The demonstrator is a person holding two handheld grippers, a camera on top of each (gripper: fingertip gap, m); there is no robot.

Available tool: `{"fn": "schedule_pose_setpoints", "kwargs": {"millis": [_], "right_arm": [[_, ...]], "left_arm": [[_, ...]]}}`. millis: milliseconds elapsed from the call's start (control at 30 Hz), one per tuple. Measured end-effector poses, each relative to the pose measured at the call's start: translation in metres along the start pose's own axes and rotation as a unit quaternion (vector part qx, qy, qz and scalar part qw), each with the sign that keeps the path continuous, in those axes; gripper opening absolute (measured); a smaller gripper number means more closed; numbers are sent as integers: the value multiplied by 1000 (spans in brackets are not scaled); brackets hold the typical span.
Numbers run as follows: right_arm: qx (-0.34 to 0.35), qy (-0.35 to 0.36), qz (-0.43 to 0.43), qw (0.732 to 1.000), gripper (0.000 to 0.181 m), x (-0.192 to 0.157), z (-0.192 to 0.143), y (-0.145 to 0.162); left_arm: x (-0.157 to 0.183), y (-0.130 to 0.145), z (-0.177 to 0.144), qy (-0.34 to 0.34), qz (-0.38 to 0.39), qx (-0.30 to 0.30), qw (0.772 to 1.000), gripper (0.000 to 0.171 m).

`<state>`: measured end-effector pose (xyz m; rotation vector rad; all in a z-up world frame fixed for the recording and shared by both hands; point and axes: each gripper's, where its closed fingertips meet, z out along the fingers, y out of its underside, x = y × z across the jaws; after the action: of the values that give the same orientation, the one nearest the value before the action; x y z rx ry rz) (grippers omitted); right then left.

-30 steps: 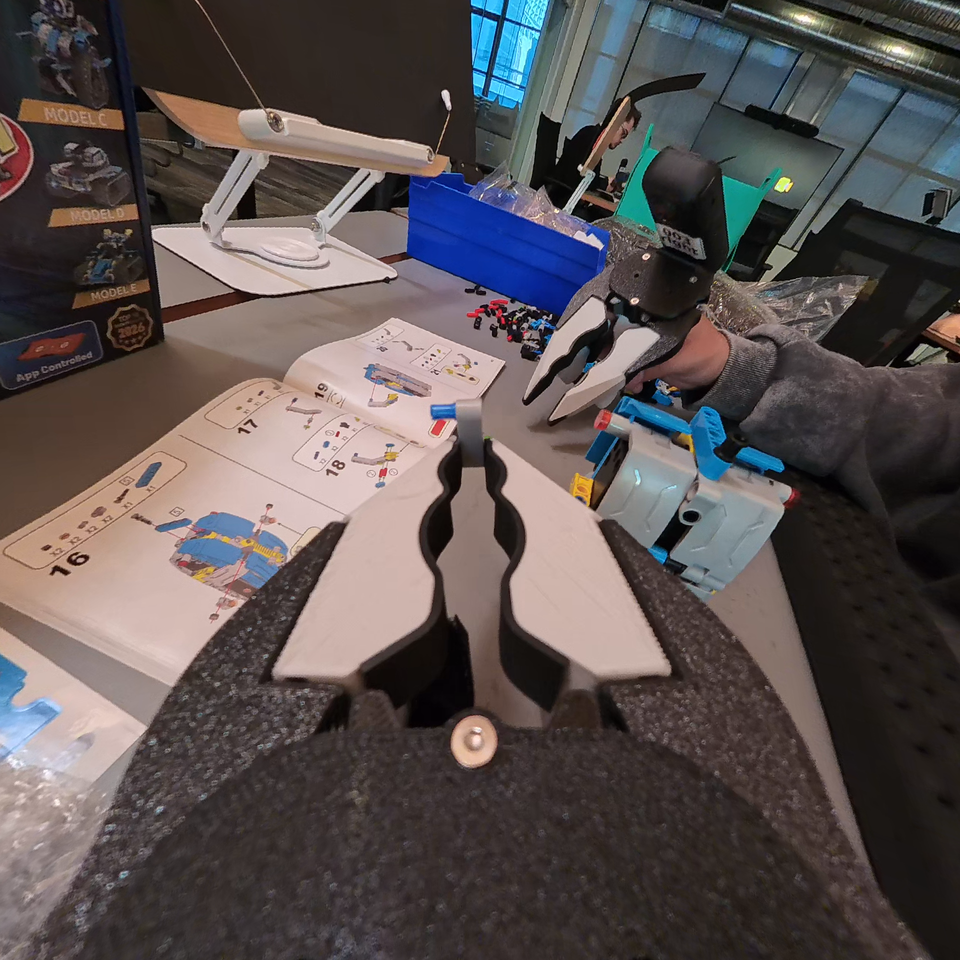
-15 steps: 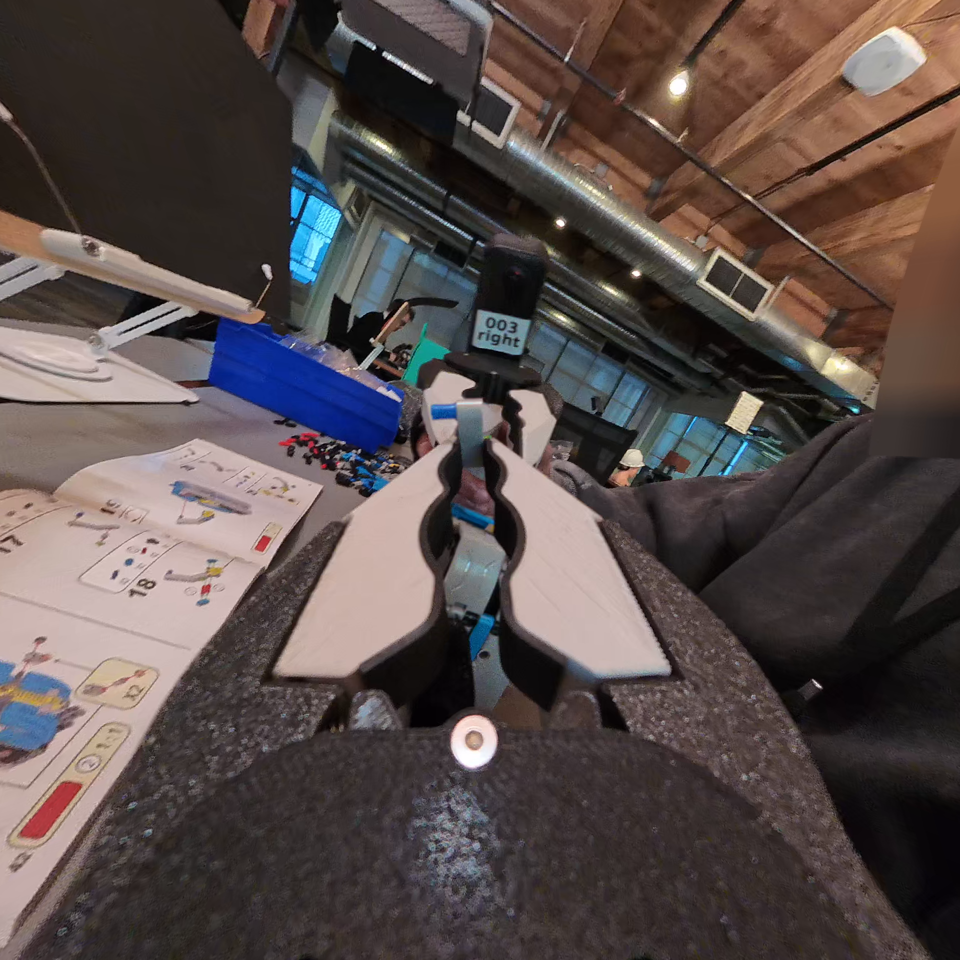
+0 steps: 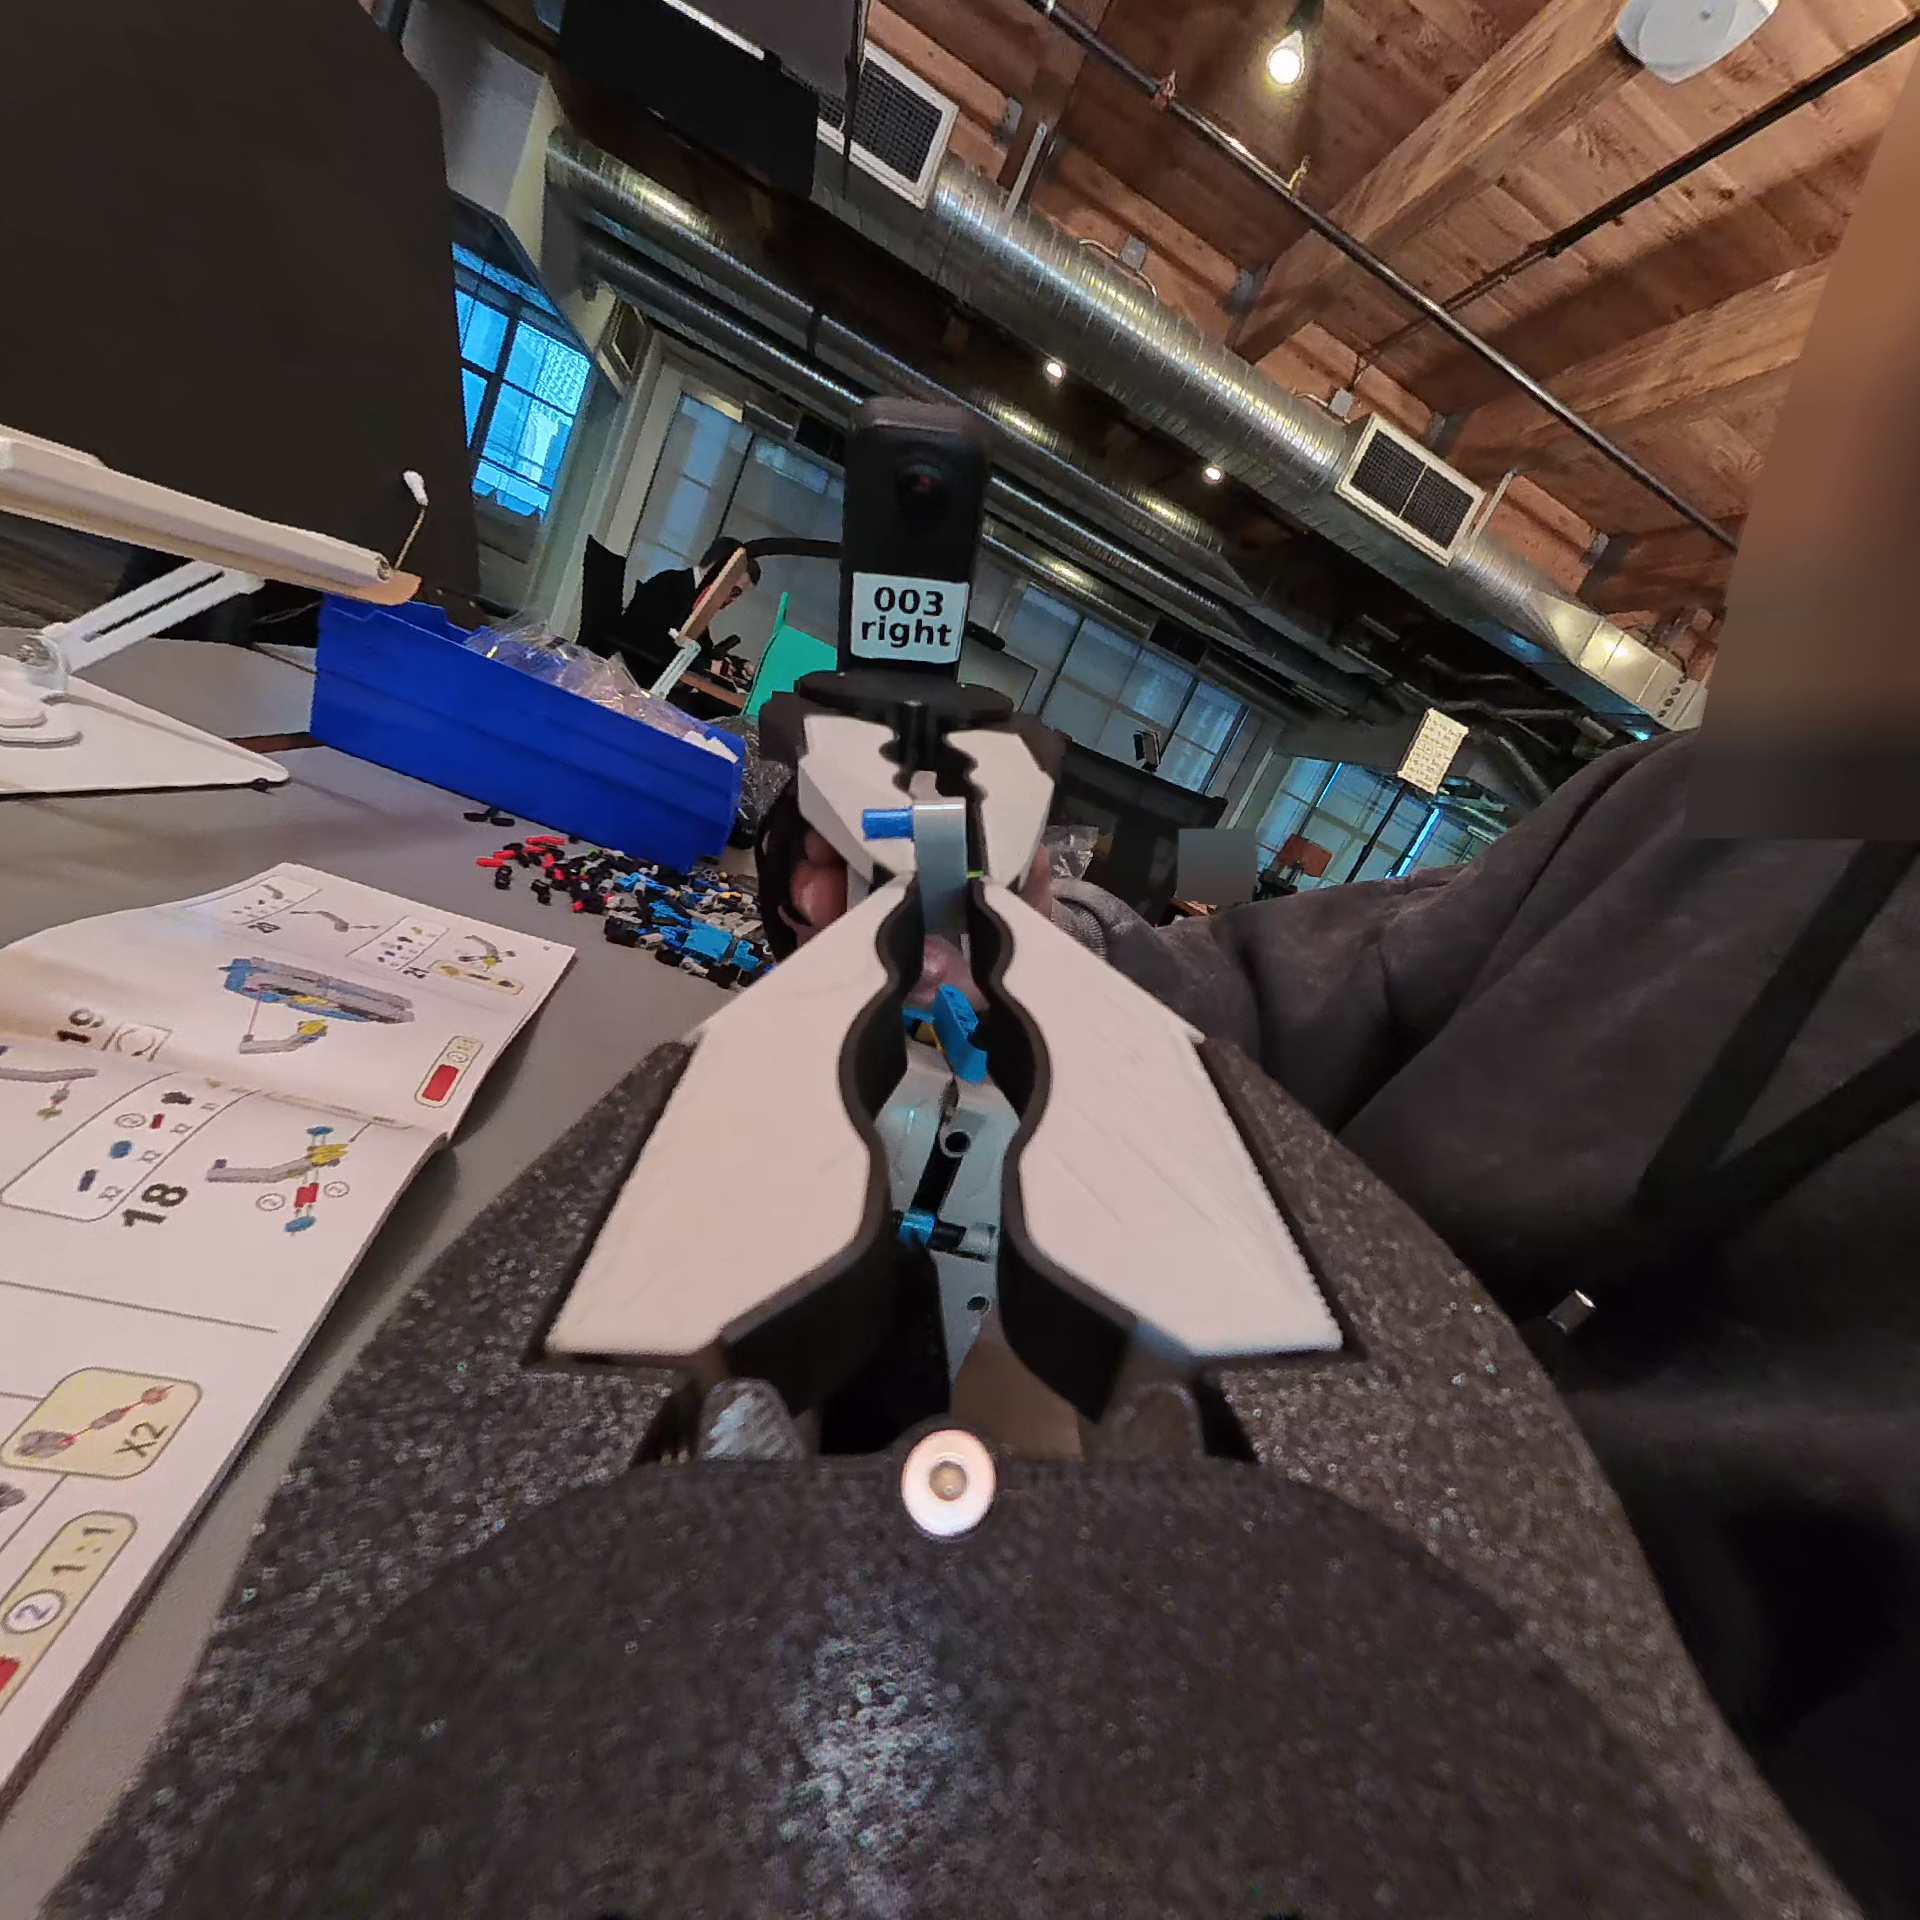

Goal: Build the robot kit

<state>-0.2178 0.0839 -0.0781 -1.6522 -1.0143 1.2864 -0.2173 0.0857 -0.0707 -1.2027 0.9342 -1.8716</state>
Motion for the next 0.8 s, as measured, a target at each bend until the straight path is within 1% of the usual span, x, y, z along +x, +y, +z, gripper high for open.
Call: {"fn": "schedule_pose_setpoints", "kwargs": {"millis": [133,233,267,300,333,400,467,500,533,567,600,633,667,700,800], "right_arm": [[-7,11,-27,1000,8,-2,1,3],[-23,33,-29,999,8,4,-3,8],[-20,53,-33,998,7,10,-7,7],[-15,79,-34,996,8,18,-14,5],[-12,105,-31,994,8,27,-23,4],[-10,180,-16,983,7,57,-51,7],[-38,259,5,965,7,91,-81,25],[-51,288,13,956,8,104,-94,35],[-61,312,22,948,8,115,-106,45],[-67,326,35,942,8,123,-114,53],[-66,329,50,941,8,127,-119,58],[-58,322,65,943,8,130,-120,60],[-45,313,78,946,8,130,-120,60],[-34,307,91,947,8,132,-120,59],[-39,314,111,942,8,137,-121,67]], "left_arm": [[2,3,2,3,3,-6,1000,7],[-5,7,4,-28,23,-18,999,10],[-9,7,4,-43,33,-19,998,20],[-13,7,3,-57,39,-22,997,25],[-18,8,2,-70,42,-25,996,25],[-27,10,0,-97,46,-33,994,25],[-38,9,-4,-131,55,-33,989,24],[-45,5,-8,-159,64,-27,985,23],[-56,-1,-16,-207,79,-19,975,22],[-70,-10,-29,-275,104,-9,956,20],[-79,-22,-44,-340,140,7,930,18],[-80,-36,-57,-383,178,29,906,16],[-74,-46,-63,-400,207,46,892,15],[-69,-52,-65,-404,222,53,886,15],[-68,-53,-67,-427,241,38,871,15]]}}
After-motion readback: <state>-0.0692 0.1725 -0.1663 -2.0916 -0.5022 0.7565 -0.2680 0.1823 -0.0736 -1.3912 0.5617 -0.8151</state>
